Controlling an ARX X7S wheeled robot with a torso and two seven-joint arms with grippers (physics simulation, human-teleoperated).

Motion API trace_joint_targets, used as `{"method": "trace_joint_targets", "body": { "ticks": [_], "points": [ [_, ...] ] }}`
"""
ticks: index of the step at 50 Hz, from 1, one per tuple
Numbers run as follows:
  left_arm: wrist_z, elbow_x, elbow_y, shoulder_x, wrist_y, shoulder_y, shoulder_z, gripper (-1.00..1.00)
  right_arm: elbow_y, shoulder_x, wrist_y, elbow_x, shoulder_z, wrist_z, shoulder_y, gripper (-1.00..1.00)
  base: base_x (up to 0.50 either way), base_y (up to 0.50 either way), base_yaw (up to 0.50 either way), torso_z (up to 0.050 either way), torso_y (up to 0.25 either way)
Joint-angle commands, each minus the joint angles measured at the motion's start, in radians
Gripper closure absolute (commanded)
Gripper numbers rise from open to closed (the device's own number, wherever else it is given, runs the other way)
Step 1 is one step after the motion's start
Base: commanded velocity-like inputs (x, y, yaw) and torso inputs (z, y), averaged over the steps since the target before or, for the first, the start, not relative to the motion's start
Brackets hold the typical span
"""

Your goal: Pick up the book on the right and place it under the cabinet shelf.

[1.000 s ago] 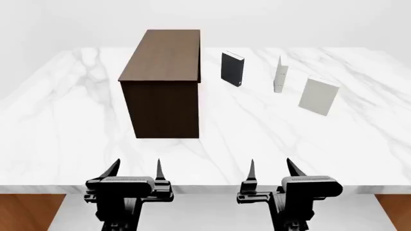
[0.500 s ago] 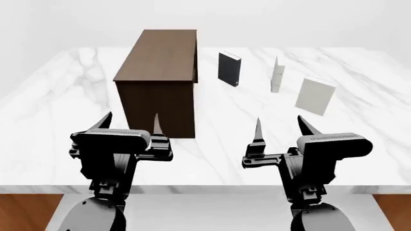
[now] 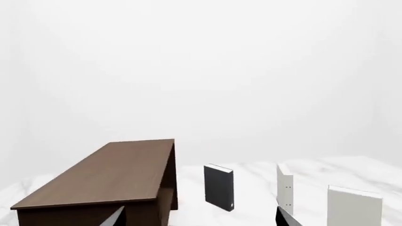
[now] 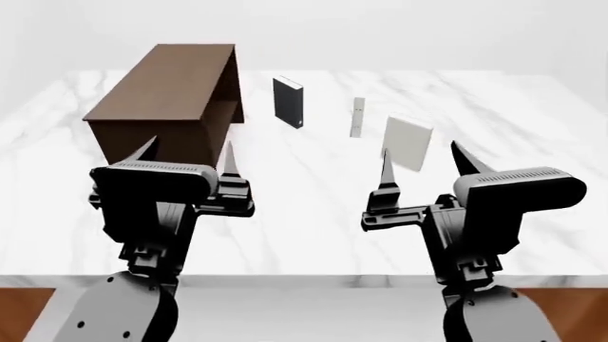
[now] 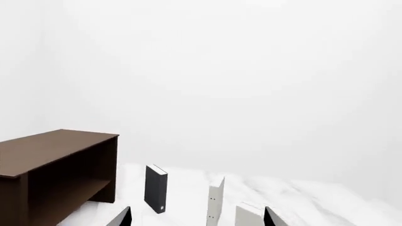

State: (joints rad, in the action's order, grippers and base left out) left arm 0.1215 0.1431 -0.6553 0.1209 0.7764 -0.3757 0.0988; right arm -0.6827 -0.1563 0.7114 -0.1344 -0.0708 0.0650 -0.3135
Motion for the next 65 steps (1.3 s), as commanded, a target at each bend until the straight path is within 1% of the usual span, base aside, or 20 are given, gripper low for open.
{"method": "trace_joint_targets", "body": {
  "ticks": [1,8,14,24,46,65],
  "points": [
    [0.007,0.016,-0.009,0.012,0.024,-0.028,0.000,-1.00,-0.039,-0.011,0.046,-0.013,-0.010,0.007,-0.028,-1.00,0.10,-0.32,0.00,0.000,0.000],
    [0.009,0.020,-0.003,0.018,0.012,-0.030,0.005,-1.00,-0.048,-0.015,0.049,-0.021,-0.011,0.009,-0.034,-1.00,0.18,-0.19,0.00,0.000,0.000],
    [0.010,0.015,0.040,0.024,-0.032,-0.023,0.013,-1.00,-0.057,-0.018,0.058,-0.030,-0.009,0.012,-0.042,-1.00,0.25,-0.15,0.00,0.000,0.000],
    [0.008,0.054,-0.011,0.016,0.000,-0.034,0.012,-1.00,-0.071,-0.023,0.083,-0.037,-0.014,0.022,-0.059,-1.00,0.28,-0.18,0.00,0.000,0.000],
    [0.022,0.076,-0.006,0.031,-0.011,-0.036,0.009,-1.00,-0.102,-0.031,0.106,-0.057,-0.023,0.036,-0.075,-1.00,0.28,-0.35,0.00,0.000,0.000],
    [0.040,0.090,-0.016,0.047,-0.003,-0.039,0.001,-1.00,-0.114,-0.039,0.104,-0.072,-0.032,0.044,-0.080,-1.00,0.37,-0.01,0.00,0.000,0.001]
  ]
}}
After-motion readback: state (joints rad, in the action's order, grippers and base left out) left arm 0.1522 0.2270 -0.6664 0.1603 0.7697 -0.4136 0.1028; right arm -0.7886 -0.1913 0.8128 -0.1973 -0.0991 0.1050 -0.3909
